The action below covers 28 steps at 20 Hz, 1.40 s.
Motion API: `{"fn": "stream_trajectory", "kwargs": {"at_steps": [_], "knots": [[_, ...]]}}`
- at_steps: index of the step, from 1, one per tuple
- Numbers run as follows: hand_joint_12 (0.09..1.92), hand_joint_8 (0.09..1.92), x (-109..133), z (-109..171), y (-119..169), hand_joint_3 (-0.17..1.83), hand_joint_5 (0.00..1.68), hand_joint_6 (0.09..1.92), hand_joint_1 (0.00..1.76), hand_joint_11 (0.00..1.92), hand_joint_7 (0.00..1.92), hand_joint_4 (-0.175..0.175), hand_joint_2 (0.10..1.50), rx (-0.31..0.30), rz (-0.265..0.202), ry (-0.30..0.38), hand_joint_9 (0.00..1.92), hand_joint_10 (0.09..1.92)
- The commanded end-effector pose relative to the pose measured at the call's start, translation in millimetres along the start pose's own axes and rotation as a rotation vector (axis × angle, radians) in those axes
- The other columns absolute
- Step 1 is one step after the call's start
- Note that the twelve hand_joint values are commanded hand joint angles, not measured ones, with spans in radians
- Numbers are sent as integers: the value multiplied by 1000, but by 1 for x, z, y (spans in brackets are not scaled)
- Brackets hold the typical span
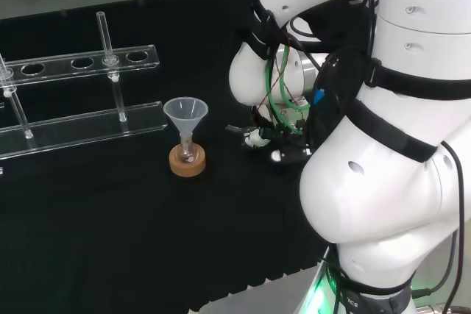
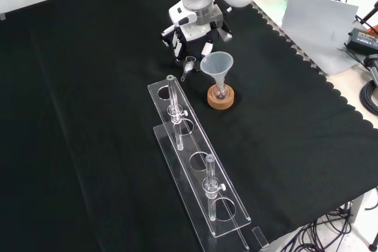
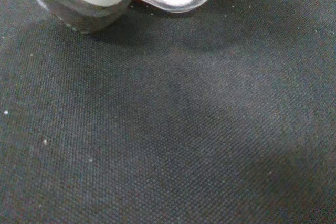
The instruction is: Pick up the weighing funnel.
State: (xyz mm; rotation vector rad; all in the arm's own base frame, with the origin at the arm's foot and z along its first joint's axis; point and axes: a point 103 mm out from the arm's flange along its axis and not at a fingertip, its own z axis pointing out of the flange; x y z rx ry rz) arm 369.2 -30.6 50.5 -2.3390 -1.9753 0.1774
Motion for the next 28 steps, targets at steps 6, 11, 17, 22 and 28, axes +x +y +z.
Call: {"fn": "stream_trajectory", "kwargs": {"at_steps": [6, 11, 17, 22, 28], "knots": [[1466, 124, -2, -3, 2, 162, 1349, 380, 1111, 231, 1619, 175, 883, -15, 4, -1, 1180, 234], [1461, 96, -4, -4, 5, 209, 1387, 313, 1117, 238, 1655, 175, 852, -20, 2, -1, 1217, 221], [1458, 87, -6, -8, 7, 243, 1404, 284, 1120, 241, 1671, 175, 831, -24, 11, 20, 1231, 211], [1458, 87, -9, -11, 6, 248, 1405, 282, 1120, 241, 1673, 175, 828, -28, 8, 31, 1234, 210], [1458, 87, -4, -16, 7, 254, 1407, 280, 1121, 242, 1674, 175, 825, -30, 3, 37, 1237, 209]]}}
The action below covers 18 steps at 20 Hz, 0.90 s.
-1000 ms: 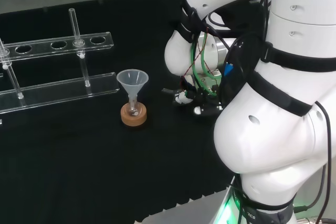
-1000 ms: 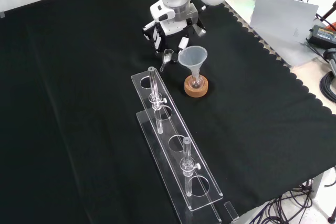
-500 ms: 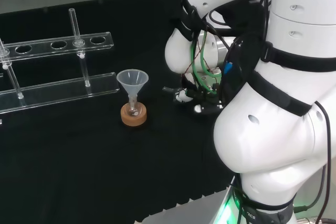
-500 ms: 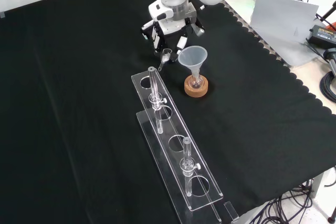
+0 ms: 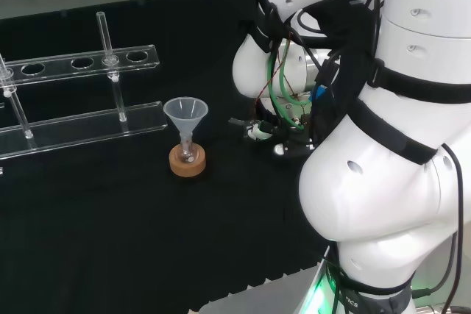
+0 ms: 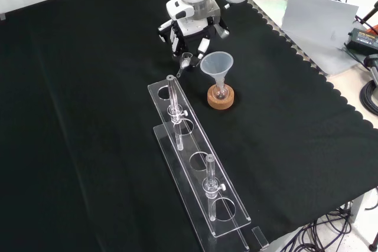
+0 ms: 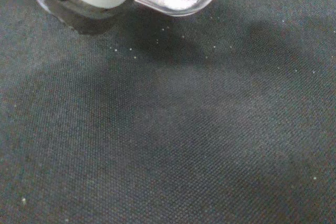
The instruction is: Pick up the weighing funnel.
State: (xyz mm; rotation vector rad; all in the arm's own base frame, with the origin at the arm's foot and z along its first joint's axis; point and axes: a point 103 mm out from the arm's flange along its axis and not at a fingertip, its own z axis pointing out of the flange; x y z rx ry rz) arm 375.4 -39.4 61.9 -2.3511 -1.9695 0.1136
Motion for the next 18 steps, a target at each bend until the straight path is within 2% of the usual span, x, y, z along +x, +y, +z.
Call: {"fn": "stream_trajectory", "kwargs": {"at_steps": [1, 7, 18], "knots": [[1458, 87, 5, -6, 2, 255, 1407, 280, 1121, 242, 1674, 175, 824, -3, -14, 6, 1237, 209], [1457, 87, 9, -23, 9, 261, 1408, 278, 1121, 242, 1676, 175, 821, -34, -55, -20, 1239, 207], [1457, 87, 4, -49, 3, 272, 1410, 277, 1121, 240, 1678, 175, 815, -48, -76, -40, 1241, 204]]}}
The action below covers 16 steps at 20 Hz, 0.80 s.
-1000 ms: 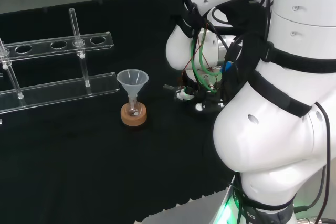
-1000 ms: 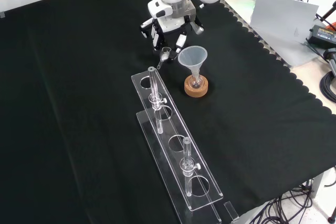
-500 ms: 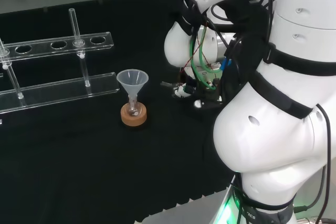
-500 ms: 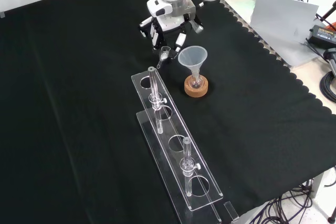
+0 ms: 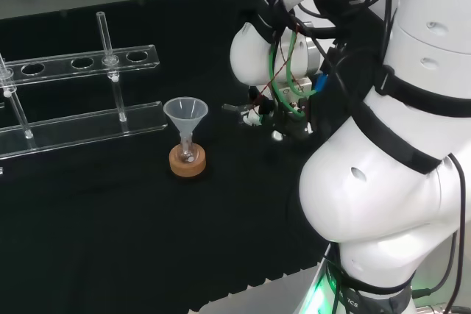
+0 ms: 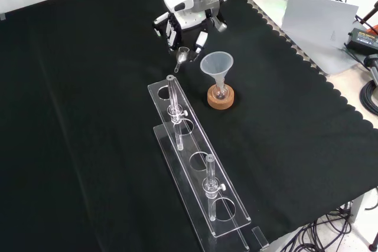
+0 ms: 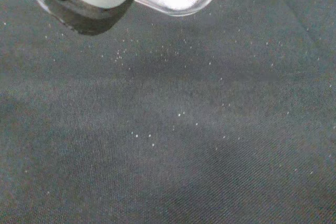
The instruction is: Pick up the weighing funnel.
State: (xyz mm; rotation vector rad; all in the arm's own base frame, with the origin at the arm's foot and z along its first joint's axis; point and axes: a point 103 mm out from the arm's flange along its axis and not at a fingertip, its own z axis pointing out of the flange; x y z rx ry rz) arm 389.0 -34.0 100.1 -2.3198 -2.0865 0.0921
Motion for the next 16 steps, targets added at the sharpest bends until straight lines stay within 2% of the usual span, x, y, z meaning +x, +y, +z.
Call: {"fn": "stream_trajectory", "kwargs": {"at_steps": [1, 9, 16], "knots": [[1457, 87, -3, -13, -6, 273, 1410, 276, 1121, 240, 1679, 175, 814, -2, -7, -14, 1241, 204], [1457, 87, -10, -32, -8, 281, 1411, 276, 1122, 239, 1680, 175, 810, -7, -9, -21, 1242, 202], [1457, 87, -18, -73, -16, 288, 1412, 276, 1122, 235, 1681, 175, 806, -52, -32, -19, 1240, 199]]}}
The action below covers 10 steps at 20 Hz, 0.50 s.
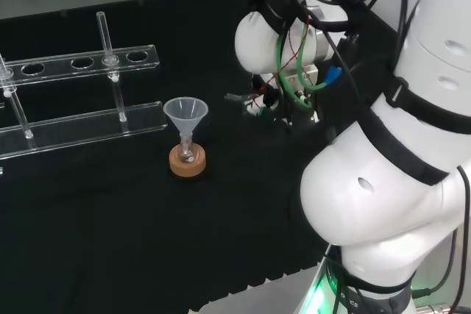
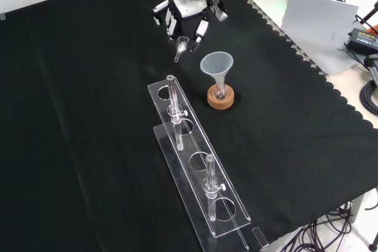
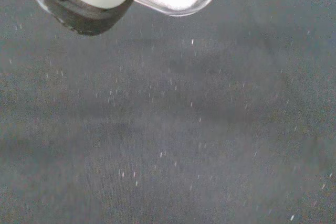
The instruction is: Pick up the weighing funnel.
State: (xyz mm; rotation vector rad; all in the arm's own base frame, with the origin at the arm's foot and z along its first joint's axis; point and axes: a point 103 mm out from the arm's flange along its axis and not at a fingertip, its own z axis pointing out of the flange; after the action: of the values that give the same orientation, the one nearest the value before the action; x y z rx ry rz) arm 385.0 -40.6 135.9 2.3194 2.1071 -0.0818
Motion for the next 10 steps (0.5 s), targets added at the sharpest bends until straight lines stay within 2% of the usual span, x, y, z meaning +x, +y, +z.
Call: {"fn": "stream_trajectory", "kwargs": {"at_steps": [1, 10], "knots": [[1457, 87, -12, -43, -10, 289, 1412, 275, 1122, 235, 1681, 175, 806, -32, -26, -9, 1240, 198], [1469, 87, -31, -74, -13, 331, 1415, 277, 1123, 220, 1687, 175, 784, -60, 4, 13, 1242, 187]]}}
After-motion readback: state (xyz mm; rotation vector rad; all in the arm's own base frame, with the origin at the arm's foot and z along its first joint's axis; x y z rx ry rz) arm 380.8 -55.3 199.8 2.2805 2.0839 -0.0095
